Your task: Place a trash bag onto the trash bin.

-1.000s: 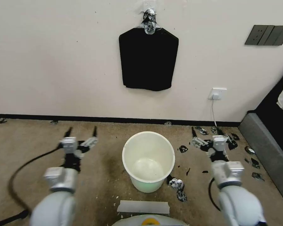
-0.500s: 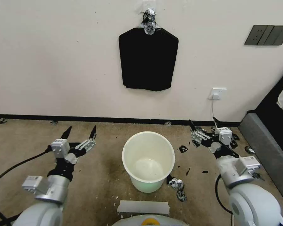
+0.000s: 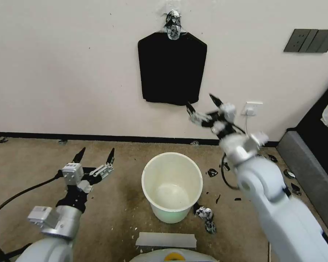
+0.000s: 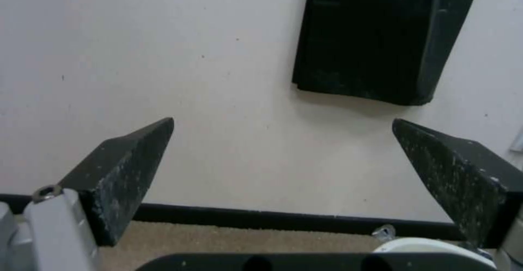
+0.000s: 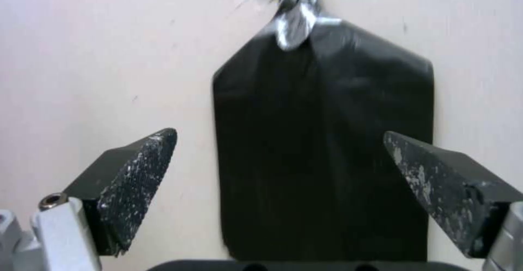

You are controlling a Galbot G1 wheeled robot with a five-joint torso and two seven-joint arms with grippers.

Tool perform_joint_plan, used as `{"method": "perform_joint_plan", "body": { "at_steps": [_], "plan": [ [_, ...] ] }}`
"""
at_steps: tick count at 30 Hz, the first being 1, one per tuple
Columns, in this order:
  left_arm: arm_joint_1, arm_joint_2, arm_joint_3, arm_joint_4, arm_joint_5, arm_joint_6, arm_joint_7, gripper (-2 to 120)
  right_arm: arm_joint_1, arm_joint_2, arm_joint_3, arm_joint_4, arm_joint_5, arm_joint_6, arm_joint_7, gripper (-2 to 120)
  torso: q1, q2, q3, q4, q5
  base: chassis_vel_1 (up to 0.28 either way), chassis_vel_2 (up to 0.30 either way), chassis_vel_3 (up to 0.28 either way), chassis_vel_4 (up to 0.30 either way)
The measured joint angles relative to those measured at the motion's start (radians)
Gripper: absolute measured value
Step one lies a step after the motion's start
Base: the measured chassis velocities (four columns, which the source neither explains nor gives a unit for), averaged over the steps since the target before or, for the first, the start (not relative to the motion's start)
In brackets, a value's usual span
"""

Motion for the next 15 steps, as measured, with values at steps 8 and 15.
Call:
{"method": "perform_joint_plan", "body": {
  "at_steps": [8,15],
  "plan": [
    [0.013,-0.024,-0.006,-0.001,0.002,-0.001,0.000,100,0.340,0.028,-0.162,-0.163,0.050,-0.047,0.170,100,0.000,0.000,0.000,0.0000,0.0000,0.000,0.000,0.000,0.000],
    [0.016,-0.053,0.010,-0.001,0.017,-0.006,0.000,100,0.493,0.074,-0.263,-0.274,0.036,-0.072,0.293,100,0.000,0.000,0.000,-0.0001,0.0000,0.000,0.000,0.000,0.000]
  ]
}}
